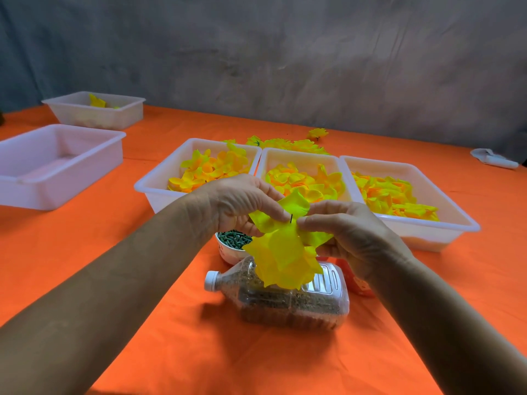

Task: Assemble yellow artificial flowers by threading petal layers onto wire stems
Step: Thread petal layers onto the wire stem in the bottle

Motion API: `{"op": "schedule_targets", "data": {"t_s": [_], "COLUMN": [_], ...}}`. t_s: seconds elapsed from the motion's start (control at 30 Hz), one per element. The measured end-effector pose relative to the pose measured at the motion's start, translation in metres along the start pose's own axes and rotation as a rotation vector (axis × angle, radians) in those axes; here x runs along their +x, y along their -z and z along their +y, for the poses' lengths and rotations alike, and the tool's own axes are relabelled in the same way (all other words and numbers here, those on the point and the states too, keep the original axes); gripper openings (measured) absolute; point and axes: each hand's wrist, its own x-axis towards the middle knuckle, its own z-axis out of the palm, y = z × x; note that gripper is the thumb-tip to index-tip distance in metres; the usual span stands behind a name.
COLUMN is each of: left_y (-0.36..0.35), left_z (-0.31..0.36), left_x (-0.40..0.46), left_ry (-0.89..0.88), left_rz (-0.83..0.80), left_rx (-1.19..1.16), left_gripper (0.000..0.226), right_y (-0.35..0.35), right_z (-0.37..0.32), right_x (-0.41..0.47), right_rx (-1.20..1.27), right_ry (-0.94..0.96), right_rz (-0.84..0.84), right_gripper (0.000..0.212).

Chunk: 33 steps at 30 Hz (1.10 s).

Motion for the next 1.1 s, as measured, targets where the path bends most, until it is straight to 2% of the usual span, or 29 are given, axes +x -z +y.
{"op": "schedule_targets", "data": {"t_s": [0.17,0.7,1.1], "left_y": [0.001,-0.001,-0.001], "left_z": [0.003,-0.009,-0.007], "left_x": [0.001,0.003,0.005], "left_ry": [0.005,0.004,-0.033], "left_rz": [-0.033,-0.005,0.026], "left_rx": [0.062,0.169,0.230], "left_gripper": [0.021,0.027,0.026], "right_y": [-0.003,-0.008,-0.003], "right_z": [0.001,0.008,0.005], "right_x": [-0.003,0.003,0.005], "right_rx": [-0.083,-0.264,-0.223], "right_ry": [0.002,-0.014,0.019], "right_rz": [-0.051,-0.040,-0.013], "right_gripper": [0.013,0.011,0.013]}}
